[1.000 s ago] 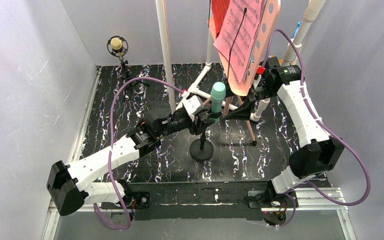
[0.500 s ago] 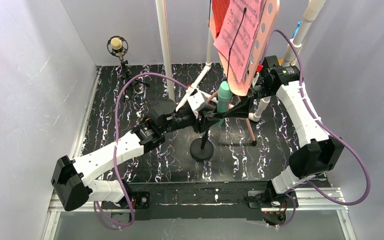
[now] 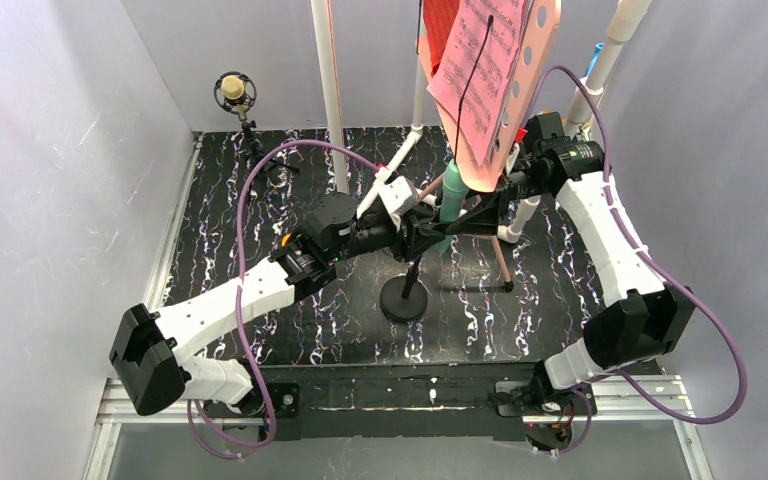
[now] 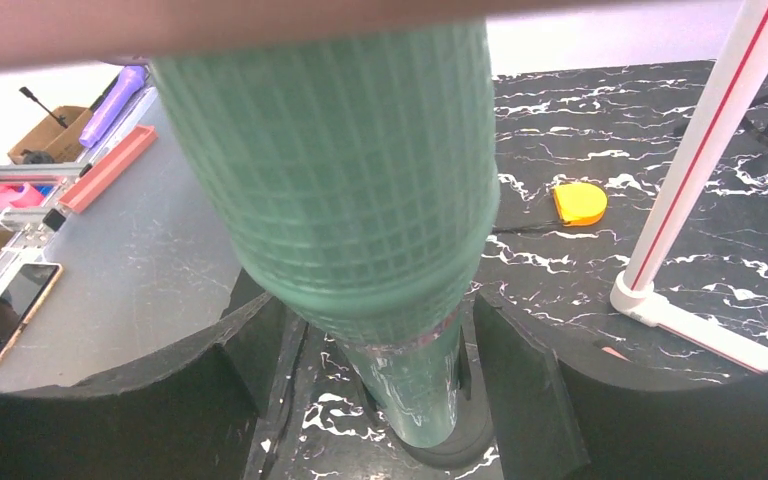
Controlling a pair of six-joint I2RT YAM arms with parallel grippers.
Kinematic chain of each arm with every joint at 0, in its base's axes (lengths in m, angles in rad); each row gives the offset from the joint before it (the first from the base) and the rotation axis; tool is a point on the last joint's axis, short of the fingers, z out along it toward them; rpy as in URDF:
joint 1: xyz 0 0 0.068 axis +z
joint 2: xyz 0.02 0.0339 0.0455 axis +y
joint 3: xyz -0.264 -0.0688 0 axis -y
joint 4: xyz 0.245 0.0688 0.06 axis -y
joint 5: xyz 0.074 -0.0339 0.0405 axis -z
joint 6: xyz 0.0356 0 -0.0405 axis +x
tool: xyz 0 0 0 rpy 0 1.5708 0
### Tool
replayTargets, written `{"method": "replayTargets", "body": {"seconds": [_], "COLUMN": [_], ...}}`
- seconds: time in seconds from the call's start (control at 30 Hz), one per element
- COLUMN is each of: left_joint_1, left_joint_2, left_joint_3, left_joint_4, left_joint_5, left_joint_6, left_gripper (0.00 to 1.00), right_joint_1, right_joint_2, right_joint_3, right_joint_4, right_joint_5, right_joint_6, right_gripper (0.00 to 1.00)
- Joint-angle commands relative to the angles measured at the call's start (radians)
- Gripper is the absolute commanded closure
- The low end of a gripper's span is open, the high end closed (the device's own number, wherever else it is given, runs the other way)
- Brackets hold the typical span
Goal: Pack up the instrument practice props
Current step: Remove the microphone from the microphone stand.
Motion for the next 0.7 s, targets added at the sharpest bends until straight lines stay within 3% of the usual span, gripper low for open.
{"method": "replayTargets", "body": {"seconds": [0.0,0.27,0.67], "left_joint_1": [-0.005,-0.005,-0.005], "left_joint_2": [0.018,0.033,0.064], "left_joint_3": [0.026,0.033,0.05], "left_joint_4": [-0.018,-0.018,-0.018], "left_joint_5": [0.062,0.068,0.085], "left_joint_6": [-0.055,-0.066,-0.095], "left_gripper": [0.71,0.71,0.7], "right_joint_1": [-0.023,-0.046,-0.048], "right_joint_2": [-0.042,-0.057,-0.081], "right_joint_3": [-0.007,-0.002,0.002], "right_joint_4": [0.05,0.058,0.071], "right_joint_5": [-0.022,-0.022,-0.022], "right_joint_6": [0.059,0.078,0.092], "right_gripper": [0.23,0.24,0.38]}}
